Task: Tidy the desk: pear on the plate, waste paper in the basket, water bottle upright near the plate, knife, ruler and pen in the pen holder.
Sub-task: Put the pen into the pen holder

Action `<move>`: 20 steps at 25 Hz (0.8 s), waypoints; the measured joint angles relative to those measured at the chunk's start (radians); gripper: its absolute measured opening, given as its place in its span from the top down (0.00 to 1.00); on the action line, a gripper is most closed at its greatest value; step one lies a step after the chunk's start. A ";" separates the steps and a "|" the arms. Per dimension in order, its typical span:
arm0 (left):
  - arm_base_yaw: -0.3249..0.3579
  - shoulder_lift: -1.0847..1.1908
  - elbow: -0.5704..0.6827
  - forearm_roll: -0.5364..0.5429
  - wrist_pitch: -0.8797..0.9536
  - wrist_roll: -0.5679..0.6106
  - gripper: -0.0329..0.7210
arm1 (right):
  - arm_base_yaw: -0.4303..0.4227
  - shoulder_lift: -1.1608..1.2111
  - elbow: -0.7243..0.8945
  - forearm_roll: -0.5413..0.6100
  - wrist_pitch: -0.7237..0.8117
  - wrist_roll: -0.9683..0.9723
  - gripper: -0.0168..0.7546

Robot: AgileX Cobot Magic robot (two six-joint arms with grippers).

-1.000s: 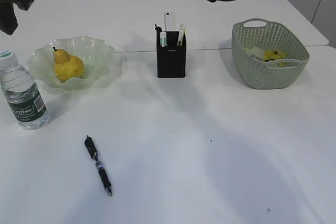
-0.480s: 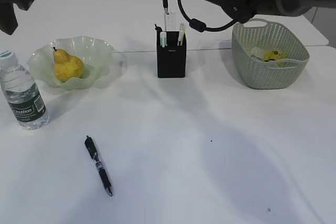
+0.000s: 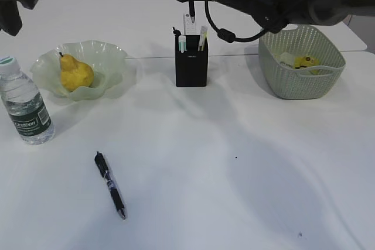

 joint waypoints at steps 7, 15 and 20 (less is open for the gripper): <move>0.000 0.000 0.000 0.000 -0.012 0.000 0.77 | 0.000 0.031 0.000 -0.001 -0.002 0.000 0.78; 0.000 0.000 0.000 0.000 -0.012 0.000 0.77 | 0.000 0.074 -0.027 -0.001 0.008 0.000 0.78; 0.000 0.000 0.000 0.000 -0.013 0.000 0.77 | -0.004 0.074 -0.028 -0.003 0.017 0.000 0.78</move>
